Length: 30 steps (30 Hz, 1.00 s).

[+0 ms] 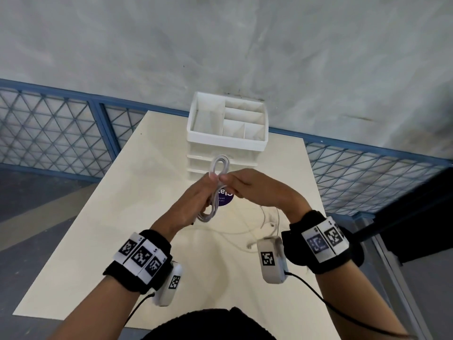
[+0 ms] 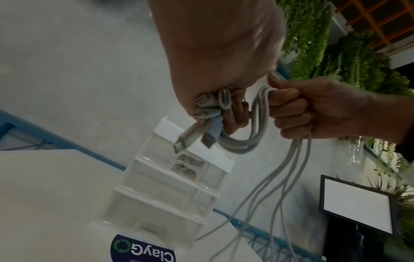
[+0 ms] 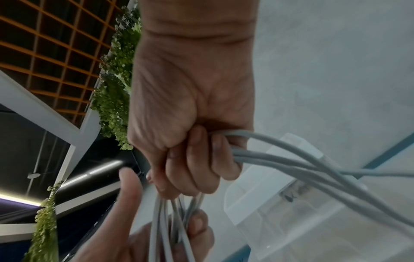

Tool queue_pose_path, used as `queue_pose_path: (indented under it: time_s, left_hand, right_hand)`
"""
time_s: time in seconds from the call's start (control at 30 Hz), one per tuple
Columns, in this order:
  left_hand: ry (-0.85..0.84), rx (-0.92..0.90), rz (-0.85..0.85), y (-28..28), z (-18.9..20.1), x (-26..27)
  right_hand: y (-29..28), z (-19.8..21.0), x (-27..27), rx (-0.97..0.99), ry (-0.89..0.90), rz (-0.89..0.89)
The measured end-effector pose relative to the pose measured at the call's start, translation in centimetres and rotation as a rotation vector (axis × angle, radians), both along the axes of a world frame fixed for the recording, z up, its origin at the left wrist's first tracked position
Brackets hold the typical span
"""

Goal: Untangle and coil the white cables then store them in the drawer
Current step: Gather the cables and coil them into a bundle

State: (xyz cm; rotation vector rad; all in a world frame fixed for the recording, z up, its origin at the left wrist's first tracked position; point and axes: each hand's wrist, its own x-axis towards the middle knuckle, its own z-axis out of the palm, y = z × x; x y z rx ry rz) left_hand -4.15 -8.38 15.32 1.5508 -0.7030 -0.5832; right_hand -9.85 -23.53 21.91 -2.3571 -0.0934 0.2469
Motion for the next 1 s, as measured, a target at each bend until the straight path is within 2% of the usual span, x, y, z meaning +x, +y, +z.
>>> queue_pose_path:
  time_s: [0.1,0.27,0.43,0.47,0.53,0.6,0.7,0.77,0.83,0.9,1.0]
  left_hand:
    - [-0.078,0.035,-0.121,-0.1,0.0,-0.2]
    - [-0.115,0.194,-0.157,-0.3,0.2,-0.6]
    - [-0.179,0.292,-0.233,-0.1,0.5,-1.5]
    - [-0.156,0.287,-0.244,0.0,0.3,-1.7]
    - [0.011,0.218,-0.256,0.4,0.5,-1.8]
    - [0.160,0.105,-0.199,1.2,1.1,-1.3]
    - [0.187,0.000,-0.035,2.0,1.5,0.3]
    - [0.155,0.000,0.053,1.9,1.3,0.7]
    - [0.109,0.033,0.114,1.2,0.7,0.5]
    - [0.089,0.068,0.153,0.4,0.1,0.0]
    - [0.092,0.034,0.193,-0.6,-0.2,-0.6]
  right_hand:
    - [-0.3,0.2,0.3,-0.015,-0.012,-0.017]
    - [-0.9,1.1,0.4,-0.062,-0.035,0.006]
    - [-1.8,1.7,1.1,-0.234,-0.150,-0.002]
    - [-2.1,1.9,1.2,-0.238,-0.179,-0.008]
    - [-3.1,2.4,1.3,-0.214,-0.210,-0.039]
    - [-4.9,2.1,1.3,-0.106,-0.185,-0.117]
    - [-6.4,-0.6,0.8,0.161,-0.120,-0.203]
    - [-4.7,-3.5,0.7,0.194,-0.157,-0.234]
    - [-1.8,-5.7,0.8,0.176,-0.261,-0.338]
    - [0.5,-6.4,0.9,0.160,-0.341,-0.450]
    - [2.2,-6.0,1.0,0.200,-0.332,-0.472]
